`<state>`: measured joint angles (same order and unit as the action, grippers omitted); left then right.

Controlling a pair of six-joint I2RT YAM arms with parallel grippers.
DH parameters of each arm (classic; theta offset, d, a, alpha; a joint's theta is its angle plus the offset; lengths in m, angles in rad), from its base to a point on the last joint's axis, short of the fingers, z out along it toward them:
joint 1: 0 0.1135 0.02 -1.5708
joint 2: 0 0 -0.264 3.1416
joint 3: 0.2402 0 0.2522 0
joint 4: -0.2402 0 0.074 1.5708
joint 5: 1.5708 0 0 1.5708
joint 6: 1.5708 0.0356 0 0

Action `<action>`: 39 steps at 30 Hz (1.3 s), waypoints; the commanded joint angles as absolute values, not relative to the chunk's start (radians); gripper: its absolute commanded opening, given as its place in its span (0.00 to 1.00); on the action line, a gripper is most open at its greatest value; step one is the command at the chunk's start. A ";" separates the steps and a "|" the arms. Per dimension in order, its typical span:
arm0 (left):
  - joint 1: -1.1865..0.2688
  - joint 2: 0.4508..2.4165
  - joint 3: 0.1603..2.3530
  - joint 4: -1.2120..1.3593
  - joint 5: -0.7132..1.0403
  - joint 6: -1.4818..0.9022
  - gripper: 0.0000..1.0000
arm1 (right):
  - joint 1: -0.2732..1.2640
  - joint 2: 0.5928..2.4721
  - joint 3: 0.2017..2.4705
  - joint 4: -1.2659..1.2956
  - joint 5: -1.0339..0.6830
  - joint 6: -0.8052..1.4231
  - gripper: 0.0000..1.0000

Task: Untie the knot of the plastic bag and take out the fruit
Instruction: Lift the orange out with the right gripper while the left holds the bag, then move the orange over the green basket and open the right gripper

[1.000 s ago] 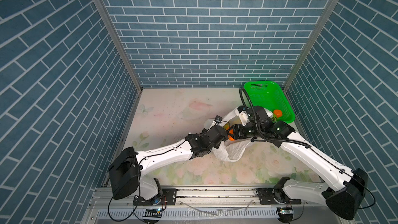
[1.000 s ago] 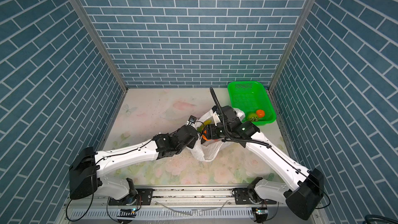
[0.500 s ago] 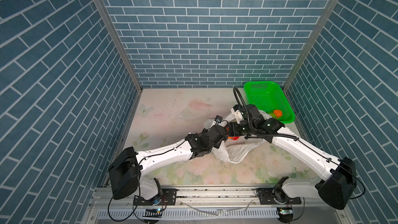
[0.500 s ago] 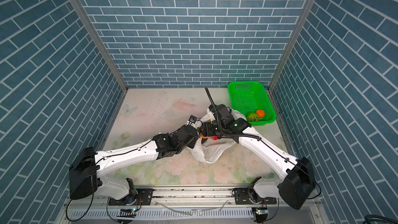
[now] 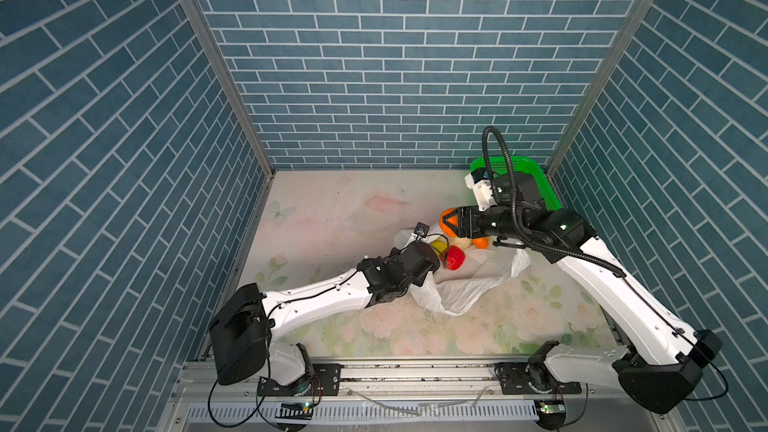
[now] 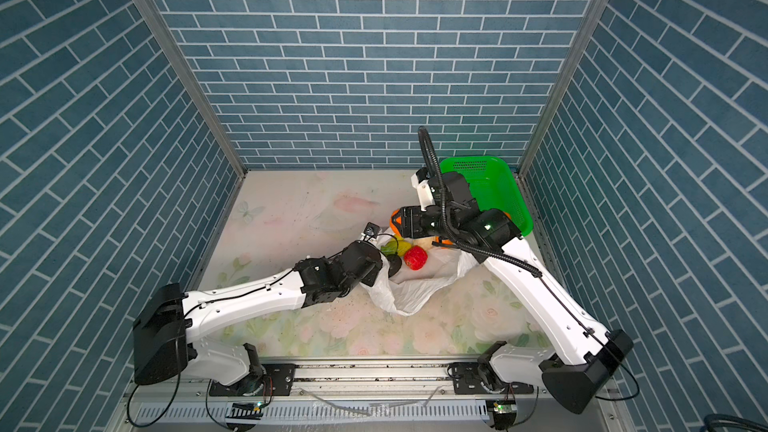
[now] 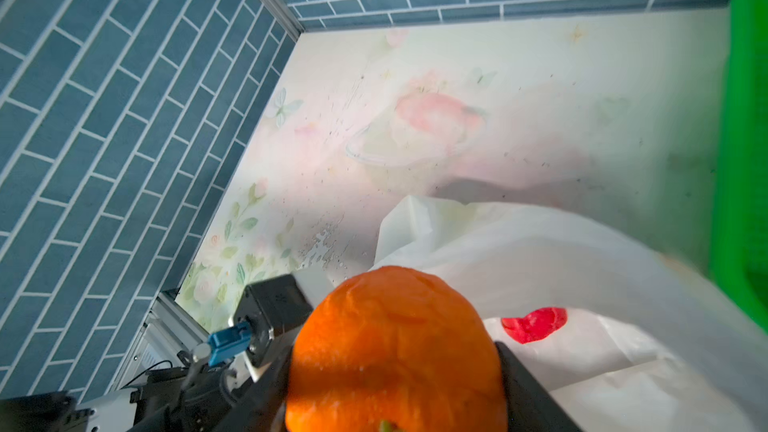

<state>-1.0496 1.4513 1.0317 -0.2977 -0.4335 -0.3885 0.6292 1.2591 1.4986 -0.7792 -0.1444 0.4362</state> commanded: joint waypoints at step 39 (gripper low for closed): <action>-1.046 1.380 1.017 -0.337 -0.414 -0.368 0.00 | -0.034 1.967 1.697 -0.532 -0.054 0.322 0.89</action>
